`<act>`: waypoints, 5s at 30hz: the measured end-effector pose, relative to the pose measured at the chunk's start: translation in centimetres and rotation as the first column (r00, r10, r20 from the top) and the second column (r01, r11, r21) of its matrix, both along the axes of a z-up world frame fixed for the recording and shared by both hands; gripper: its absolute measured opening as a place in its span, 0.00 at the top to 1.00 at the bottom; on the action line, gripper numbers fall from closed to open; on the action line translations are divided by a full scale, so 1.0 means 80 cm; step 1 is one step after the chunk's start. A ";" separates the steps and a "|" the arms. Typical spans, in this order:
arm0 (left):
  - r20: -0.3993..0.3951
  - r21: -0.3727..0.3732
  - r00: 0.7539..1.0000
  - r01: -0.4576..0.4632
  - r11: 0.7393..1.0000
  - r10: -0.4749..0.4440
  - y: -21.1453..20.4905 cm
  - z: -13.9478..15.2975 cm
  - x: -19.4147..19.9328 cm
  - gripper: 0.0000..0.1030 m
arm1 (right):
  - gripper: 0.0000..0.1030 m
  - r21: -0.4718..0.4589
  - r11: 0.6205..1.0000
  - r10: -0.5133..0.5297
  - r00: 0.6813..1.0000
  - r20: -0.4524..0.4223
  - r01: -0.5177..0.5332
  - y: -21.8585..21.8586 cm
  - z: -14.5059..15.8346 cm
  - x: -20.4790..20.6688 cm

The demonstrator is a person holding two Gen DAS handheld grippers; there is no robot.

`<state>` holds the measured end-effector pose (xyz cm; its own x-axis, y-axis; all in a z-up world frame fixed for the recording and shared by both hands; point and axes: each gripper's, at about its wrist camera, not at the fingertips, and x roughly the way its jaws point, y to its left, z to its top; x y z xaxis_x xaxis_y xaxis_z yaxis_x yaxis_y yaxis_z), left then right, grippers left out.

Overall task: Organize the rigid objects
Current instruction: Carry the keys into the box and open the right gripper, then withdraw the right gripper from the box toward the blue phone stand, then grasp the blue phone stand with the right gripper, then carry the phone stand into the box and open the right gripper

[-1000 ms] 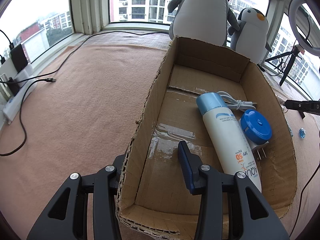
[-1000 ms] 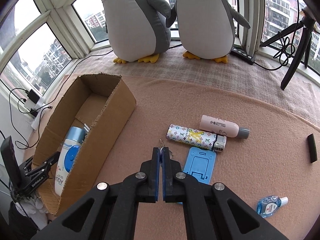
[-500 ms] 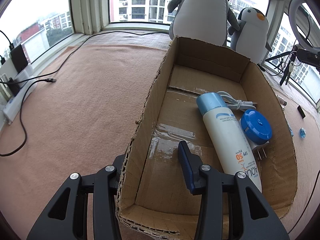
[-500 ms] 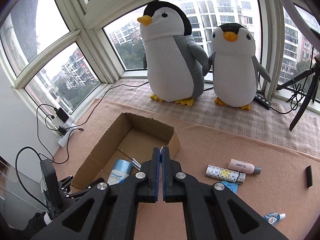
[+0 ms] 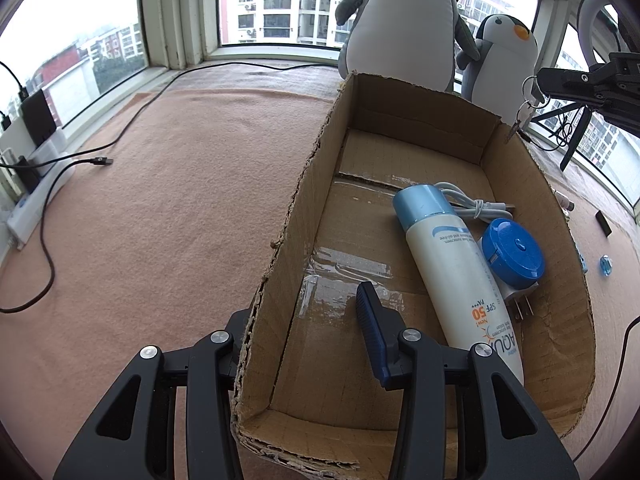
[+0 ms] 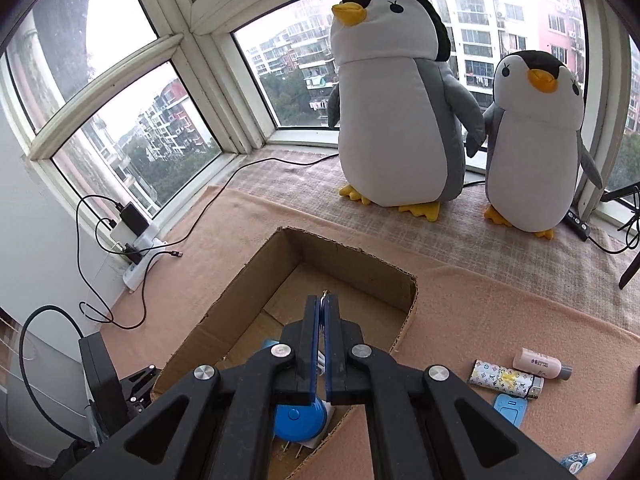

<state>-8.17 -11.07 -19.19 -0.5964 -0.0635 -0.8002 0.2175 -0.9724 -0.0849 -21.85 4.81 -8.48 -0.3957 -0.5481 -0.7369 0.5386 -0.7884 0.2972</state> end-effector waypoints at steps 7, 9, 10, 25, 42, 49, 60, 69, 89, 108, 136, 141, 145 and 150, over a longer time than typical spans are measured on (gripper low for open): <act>0.000 0.000 1.000 0.000 1.000 0.000 0.000 0.000 0.000 0.59 | 0.98 0.022 1.000 -0.003 1.000 0.001 0.003 -0.009 -0.007 -0.003; 0.000 0.000 1.000 0.000 1.000 0.000 0.000 0.000 0.000 0.59 | 0.98 0.026 1.000 0.002 1.000 0.003 -0.002 -0.010 -0.007 -0.005; 0.000 0.000 1.000 0.000 1.000 0.000 0.000 0.000 0.000 0.59 | 0.98 0.030 1.000 0.004 1.000 0.002 -0.004 -0.011 -0.007 -0.005; 0.001 -0.004 1.000 0.000 1.000 0.000 0.000 0.000 -0.001 0.59 | 0.57 0.033 0.998 -0.049 0.997 -0.061 0.052 0.009 0.031 0.010; 0.006 -0.037 1.000 0.028 0.999 -0.028 0.001 0.001 -0.001 0.59 | 0.52 -0.059 0.977 -0.212 0.969 -0.128 0.206 0.105 0.152 0.101; 0.014 -0.060 0.999 0.050 0.997 -0.049 0.004 0.002 -0.003 0.59 | 0.52 -0.101 0.953 -0.298 0.947 -0.116 0.287 0.156 0.171 0.154; 0.023 -0.081 0.998 0.060 0.995 -0.058 0.008 0.003 -0.004 0.59 | 0.51 -0.124 0.909 -0.401 0.916 0.004 0.398 0.215 0.120 0.185; 0.029 -0.083 0.998 0.056 0.995 -0.054 0.007 0.004 -0.006 0.58 | 0.51 -0.019 0.924 -0.381 0.924 0.012 0.381 0.210 0.038 0.143; 0.034 -0.091 0.999 0.042 0.995 -0.039 0.010 0.005 -0.006 0.57 | 0.51 0.221 0.901 -0.391 0.919 0.038 0.374 0.172 -0.104 0.051; 0.033 -0.086 0.999 0.037 0.996 -0.035 0.010 0.005 -0.007 0.57 | 0.52 0.353 0.871 -0.387 0.920 0.062 0.342 0.149 -0.135 0.027; 0.032 -0.083 0.999 0.034 0.996 -0.031 0.010 0.005 -0.007 0.57 | 0.68 0.287 0.897 -0.375 0.923 0.088 0.337 0.166 -0.117 0.052; 0.031 -0.083 0.999 0.034 0.996 -0.032 0.011 0.005 -0.007 0.57 | 0.68 0.240 0.914 -0.355 0.932 0.078 0.328 0.159 -0.095 0.062; 0.031 -0.083 0.999 0.033 0.996 -0.031 0.011 0.005 -0.007 0.57 | 0.68 0.197 0.931 -0.324 0.944 0.058 0.308 0.143 -0.070 0.072; 0.030 -0.083 0.999 0.033 0.996 -0.031 0.011 0.005 -0.007 0.57 | 0.68 0.145 0.953 -0.273 0.961 0.033 0.266 0.118 -0.039 0.083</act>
